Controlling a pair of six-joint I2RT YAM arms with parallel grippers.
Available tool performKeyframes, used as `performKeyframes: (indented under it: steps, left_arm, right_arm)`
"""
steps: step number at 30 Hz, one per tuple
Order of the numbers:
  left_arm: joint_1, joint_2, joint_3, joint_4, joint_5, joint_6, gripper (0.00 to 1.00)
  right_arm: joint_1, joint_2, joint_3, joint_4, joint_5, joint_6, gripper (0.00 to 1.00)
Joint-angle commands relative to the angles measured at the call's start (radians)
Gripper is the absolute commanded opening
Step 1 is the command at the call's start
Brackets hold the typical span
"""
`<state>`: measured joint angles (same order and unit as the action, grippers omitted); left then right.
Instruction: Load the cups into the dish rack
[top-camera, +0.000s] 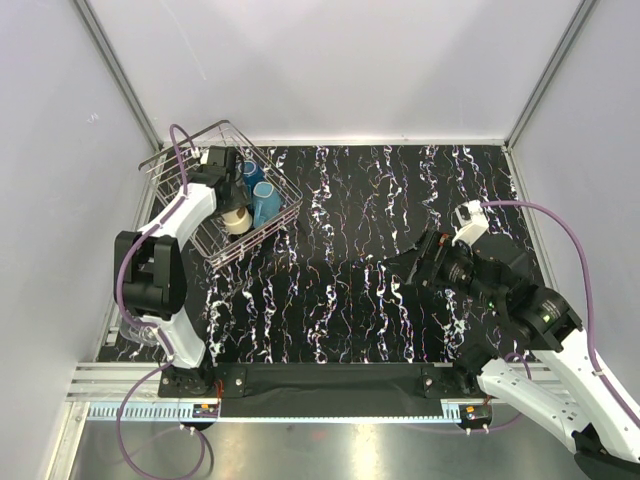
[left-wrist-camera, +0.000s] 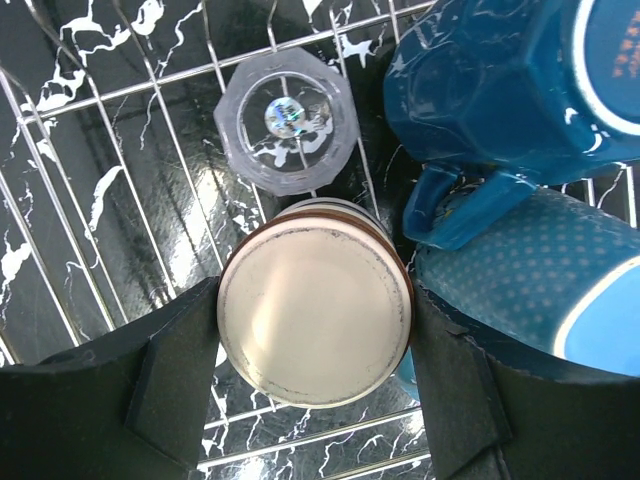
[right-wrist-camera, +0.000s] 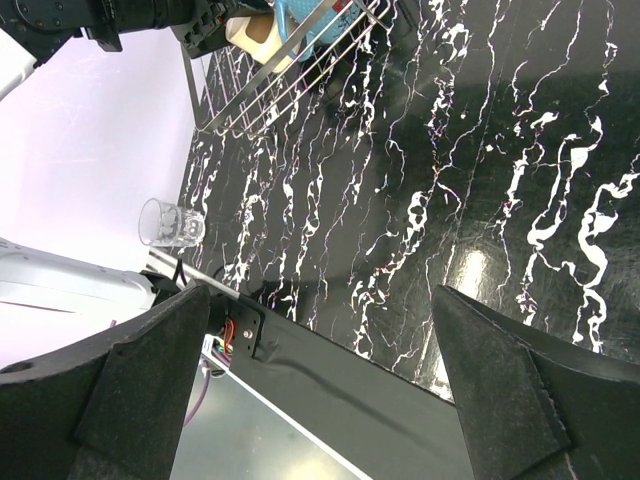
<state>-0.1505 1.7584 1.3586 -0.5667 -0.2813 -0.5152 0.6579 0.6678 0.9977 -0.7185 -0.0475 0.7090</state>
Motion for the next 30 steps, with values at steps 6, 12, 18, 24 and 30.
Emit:
performKeyframes:
  steps: [6, 12, 18, 24, 30]
  left_arm:
    - [-0.011, 0.003, -0.029, 0.076, 0.005, 0.006, 0.68]
    - [-0.014, -0.007, -0.038, 0.067, -0.002, 0.009, 0.77]
    - [-0.015, -0.014, -0.042, 0.064, -0.007, 0.009, 0.85]
    - [-0.017, -0.046, -0.055, 0.071, 0.001, 0.014, 0.87]
    - [-0.018, -0.128, -0.065, 0.051, -0.028, 0.015, 0.89]
  right_arm:
    - [-0.006, 0.0, -0.007, 0.059, -0.017, 0.017, 1.0]
    - [-0.004, -0.005, -0.007, 0.059, -0.022, 0.014, 1.0]
    - [-0.004, -0.013, -0.011, 0.054, -0.026, 0.014, 1.0]
    - [-0.003, -0.019, -0.013, 0.048, -0.025, 0.015, 1.0]
    - [-0.003, -0.013, -0.014, 0.054, -0.031, 0.018, 1.0]
